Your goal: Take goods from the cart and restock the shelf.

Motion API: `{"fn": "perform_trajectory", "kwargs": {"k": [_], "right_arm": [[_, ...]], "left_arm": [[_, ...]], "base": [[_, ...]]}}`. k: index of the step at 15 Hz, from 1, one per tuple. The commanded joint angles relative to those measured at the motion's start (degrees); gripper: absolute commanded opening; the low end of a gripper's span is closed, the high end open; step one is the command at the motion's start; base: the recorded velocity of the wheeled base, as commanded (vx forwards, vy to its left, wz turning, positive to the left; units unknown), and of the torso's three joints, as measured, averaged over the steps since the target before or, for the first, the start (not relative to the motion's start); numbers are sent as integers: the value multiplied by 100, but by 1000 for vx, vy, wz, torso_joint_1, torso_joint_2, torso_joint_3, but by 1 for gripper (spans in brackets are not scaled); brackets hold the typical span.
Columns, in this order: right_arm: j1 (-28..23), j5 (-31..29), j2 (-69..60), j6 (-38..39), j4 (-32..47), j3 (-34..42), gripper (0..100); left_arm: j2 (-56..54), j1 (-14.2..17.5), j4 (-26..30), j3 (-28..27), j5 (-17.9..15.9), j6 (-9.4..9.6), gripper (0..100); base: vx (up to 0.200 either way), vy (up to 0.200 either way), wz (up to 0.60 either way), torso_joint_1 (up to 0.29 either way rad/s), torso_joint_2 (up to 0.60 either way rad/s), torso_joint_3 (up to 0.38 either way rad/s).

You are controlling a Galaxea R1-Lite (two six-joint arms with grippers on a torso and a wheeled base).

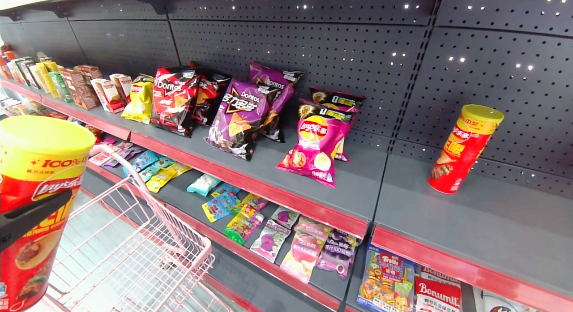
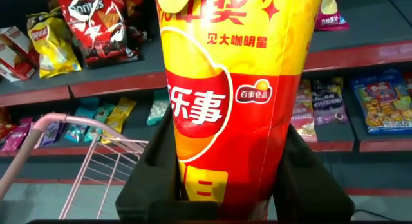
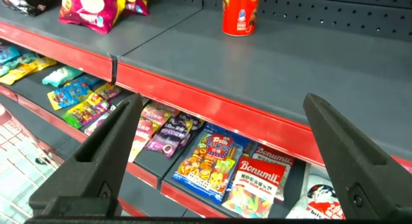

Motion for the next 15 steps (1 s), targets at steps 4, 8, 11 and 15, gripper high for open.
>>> {"fn": "perform_trajectory", "kwargs": {"k": [4, 8, 11, 15], "right_arm": [[-2, 2, -2, 13, 0, 0, 100], [-2, 2, -2, -5, 0, 0, 100], [-2, 2, -2, 4, 0, 0, 100], [-2, 2, -2, 4, 0, 0, 100]], "left_arm": [[154, -9, -17, 12, -5, 25, 0], [154, -9, -17, 12, -5, 34, 0], [154, -9, -17, 12, -5, 43, 0], [145, -9, -17, 12, -5, 43, 0]], "base": [[0, 0, 0, 0, 0, 0], [0, 0, 0, 0, 0, 0], [0, 0, 0, 33, -53, -35], [0, 0, 0, 157, -333, -167]]}}
